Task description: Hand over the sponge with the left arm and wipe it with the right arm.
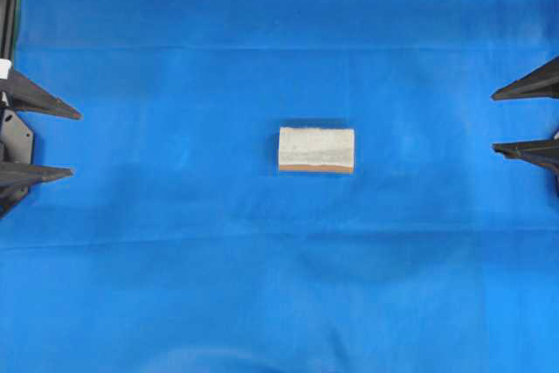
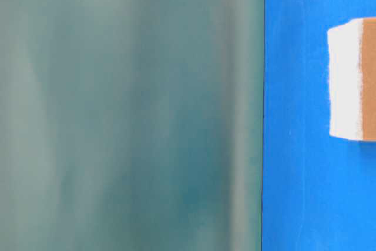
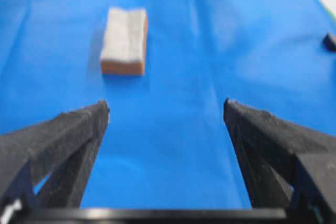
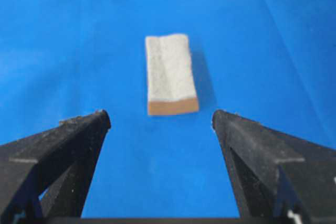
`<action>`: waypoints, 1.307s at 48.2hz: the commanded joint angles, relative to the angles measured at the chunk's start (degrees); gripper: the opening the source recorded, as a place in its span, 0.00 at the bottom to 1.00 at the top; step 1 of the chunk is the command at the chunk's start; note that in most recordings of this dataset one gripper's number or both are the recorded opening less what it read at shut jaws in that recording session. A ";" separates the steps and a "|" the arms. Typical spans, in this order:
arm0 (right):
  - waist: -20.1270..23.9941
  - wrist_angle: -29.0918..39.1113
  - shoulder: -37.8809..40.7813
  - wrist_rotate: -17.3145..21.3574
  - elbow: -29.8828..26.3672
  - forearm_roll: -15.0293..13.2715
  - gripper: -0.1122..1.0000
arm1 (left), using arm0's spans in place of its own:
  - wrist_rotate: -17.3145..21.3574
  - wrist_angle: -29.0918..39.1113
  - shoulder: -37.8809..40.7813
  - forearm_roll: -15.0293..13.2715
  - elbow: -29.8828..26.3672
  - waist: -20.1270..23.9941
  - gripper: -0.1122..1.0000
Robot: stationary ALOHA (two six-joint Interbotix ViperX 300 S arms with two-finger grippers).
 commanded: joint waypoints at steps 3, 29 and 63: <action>0.09 -2.46 0.53 0.18 0.00 0.35 0.76 | -0.09 -1.41 -0.09 -0.18 0.00 -0.18 0.89; 0.00 -2.72 0.79 0.18 0.09 0.44 0.76 | -0.09 -1.67 -0.35 -0.18 0.26 -0.18 0.89; 0.00 -2.81 0.88 0.18 0.18 0.26 0.76 | -0.09 -1.76 -0.35 -0.18 0.44 0.70 0.89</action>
